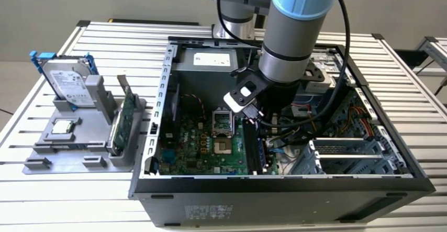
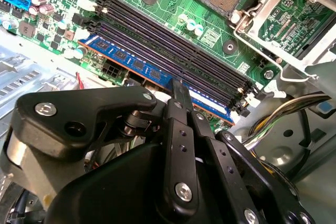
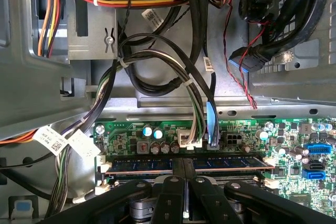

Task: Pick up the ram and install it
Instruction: 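Press down the ram until it locks into place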

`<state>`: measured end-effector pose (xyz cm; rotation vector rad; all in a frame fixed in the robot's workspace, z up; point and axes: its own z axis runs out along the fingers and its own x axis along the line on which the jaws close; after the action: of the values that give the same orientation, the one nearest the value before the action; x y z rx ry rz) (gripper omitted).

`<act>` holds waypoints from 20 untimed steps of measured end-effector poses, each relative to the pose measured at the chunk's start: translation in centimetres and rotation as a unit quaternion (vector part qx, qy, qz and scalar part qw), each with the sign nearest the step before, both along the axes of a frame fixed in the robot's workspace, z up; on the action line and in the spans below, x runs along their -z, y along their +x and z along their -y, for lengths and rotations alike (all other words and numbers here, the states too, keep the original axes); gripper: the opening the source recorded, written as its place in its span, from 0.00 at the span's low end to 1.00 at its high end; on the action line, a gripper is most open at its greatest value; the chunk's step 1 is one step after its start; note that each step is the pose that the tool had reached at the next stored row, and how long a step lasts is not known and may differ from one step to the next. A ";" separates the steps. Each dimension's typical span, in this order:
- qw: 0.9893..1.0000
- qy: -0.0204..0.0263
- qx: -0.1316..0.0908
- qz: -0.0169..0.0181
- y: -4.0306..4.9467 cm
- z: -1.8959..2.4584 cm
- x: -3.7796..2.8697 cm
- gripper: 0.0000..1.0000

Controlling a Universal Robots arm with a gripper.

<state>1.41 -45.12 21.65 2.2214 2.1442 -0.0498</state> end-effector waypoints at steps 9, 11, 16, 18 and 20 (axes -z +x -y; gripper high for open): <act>1.000 0.000 0.000 0.000 0.00 0.00 0.00 0.00; 1.000 0.000 0.000 0.000 0.00 0.00 0.00 0.00; 1.000 0.000 0.000 0.000 0.00 0.00 -0.01 0.00; 1.000 0.000 0.000 0.000 0.00 0.00 -0.05 0.00; 1.000 0.000 0.000 0.000 0.00 0.01 -0.13 0.00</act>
<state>1.40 -45.13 21.79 2.2219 2.1445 -0.0485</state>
